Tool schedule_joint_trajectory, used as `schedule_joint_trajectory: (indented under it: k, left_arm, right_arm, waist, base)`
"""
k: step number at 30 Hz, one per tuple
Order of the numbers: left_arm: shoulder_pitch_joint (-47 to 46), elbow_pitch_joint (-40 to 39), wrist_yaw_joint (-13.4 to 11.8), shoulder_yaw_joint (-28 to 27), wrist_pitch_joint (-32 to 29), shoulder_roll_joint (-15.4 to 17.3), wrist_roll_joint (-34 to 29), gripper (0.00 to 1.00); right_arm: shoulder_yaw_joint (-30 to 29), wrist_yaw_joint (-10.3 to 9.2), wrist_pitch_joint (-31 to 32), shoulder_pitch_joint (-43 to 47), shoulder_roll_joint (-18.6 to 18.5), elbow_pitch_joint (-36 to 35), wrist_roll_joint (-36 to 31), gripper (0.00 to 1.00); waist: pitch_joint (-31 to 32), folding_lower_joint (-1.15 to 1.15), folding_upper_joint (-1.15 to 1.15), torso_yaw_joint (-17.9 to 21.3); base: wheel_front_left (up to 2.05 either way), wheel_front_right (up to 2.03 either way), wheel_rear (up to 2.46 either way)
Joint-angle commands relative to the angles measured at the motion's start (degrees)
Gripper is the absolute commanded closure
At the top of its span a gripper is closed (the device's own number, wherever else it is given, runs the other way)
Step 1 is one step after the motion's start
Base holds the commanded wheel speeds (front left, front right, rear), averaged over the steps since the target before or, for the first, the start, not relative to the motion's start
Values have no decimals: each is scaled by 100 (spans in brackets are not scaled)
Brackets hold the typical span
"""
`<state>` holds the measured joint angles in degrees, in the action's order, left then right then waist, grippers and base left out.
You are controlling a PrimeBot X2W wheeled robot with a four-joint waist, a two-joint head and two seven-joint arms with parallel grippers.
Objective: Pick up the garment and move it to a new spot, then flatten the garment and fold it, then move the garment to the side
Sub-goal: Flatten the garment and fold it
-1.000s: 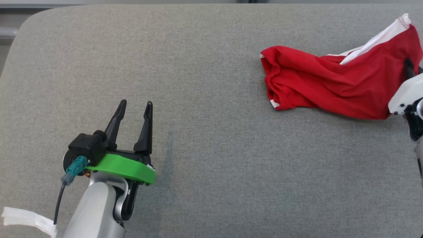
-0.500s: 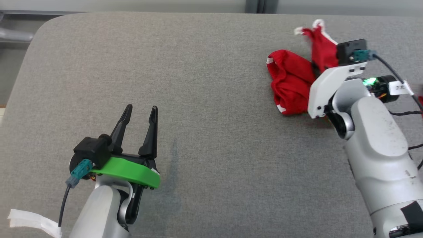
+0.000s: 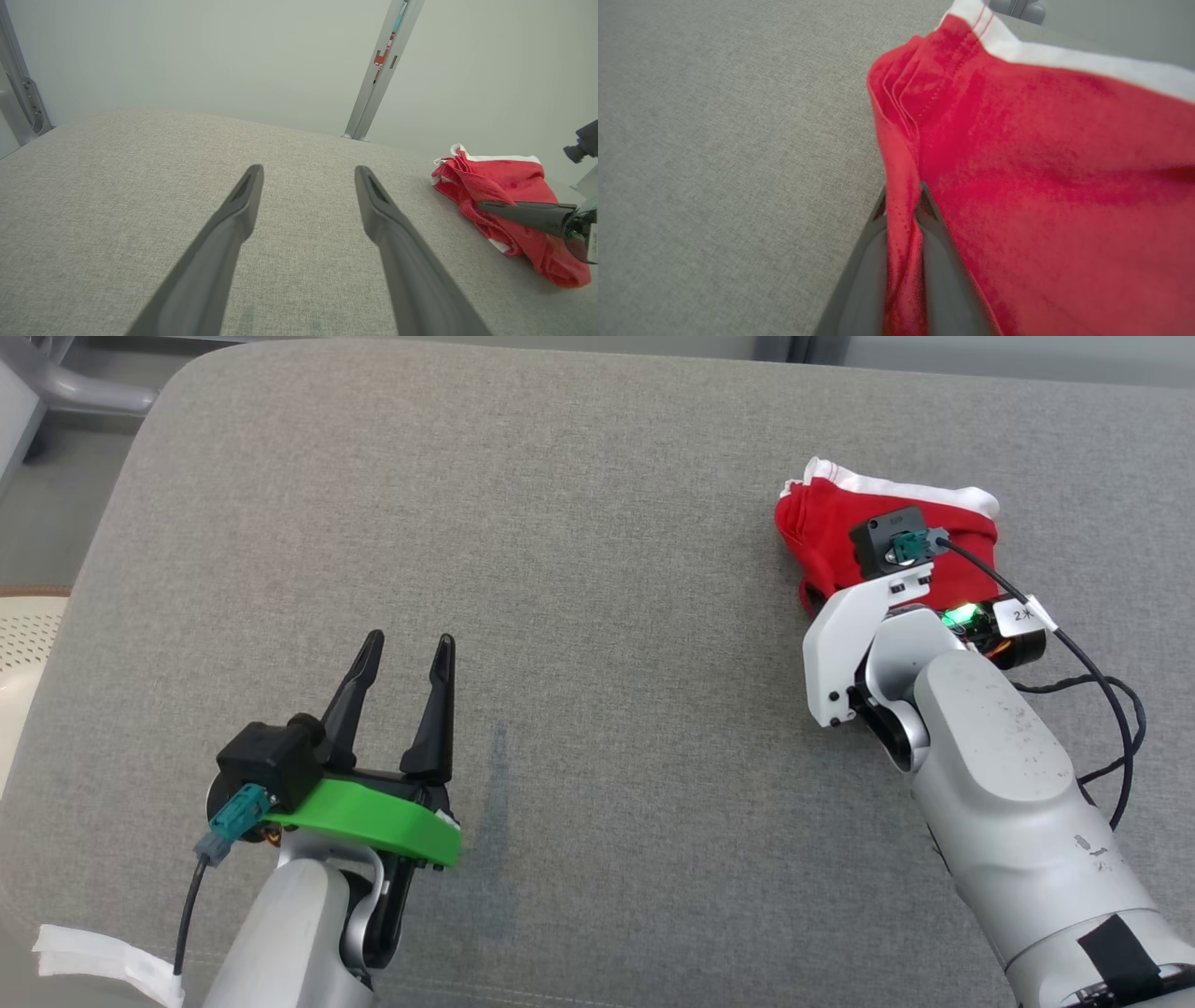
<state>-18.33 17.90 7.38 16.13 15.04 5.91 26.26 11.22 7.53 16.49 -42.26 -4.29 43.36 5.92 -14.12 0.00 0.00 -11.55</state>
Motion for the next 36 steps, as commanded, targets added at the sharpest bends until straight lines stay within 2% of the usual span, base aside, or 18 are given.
schedule_joint_trajectory:
  k: [1,6,10,12,17,21,28,36]
  left_arm:
    - [-35,11,17,-10,14,-13,47,0]
    - [62,27,17,-45,14,22,40,0]
    - [178,26,17,-70,14,37,26,0]
    - [194,22,17,-78,14,43,14,0]
    - [312,48,17,-92,14,48,2,0]
    - [404,57,18,-128,14,55,-17,0]
    - [696,-79,18,-483,14,77,-70,0]
    - [1047,-334,18,-897,13,15,-248,0]
  right_arm:
    - [-31,-11,-90,-12,6,36,-22,0]
    - [-22,-11,-385,-103,49,-43,249,0]
    - [-90,-10,-682,-120,32,-575,845,0]
    - [-163,-10,-827,-18,-145,-931,1022,0]
    - [-517,-8,-1211,544,-616,-1688,772,0]
    - [-873,-8,-1605,1317,-827,-2113,426,0]
    - [-840,-11,-2293,2594,-773,-2866,304,0]
    - [-836,-10,-2518,3157,-595,-3297,348,0]
  waist:
    - [12,0,0,-4]
    - [133,0,0,58]
    - [270,0,0,150]
    - [344,0,0,201]
    - [536,0,0,313]
    - [700,0,0,403]
    - [882,0,0,760]
    - [957,0,0,1159]
  base:
    - [0,0,0]
    - [0,0,0]
    - [0,0,0]
    - [0,0,0]
    - [0,0,0]
    - [0,0,0]
    - [0,0,0]
    - [0,0,0]
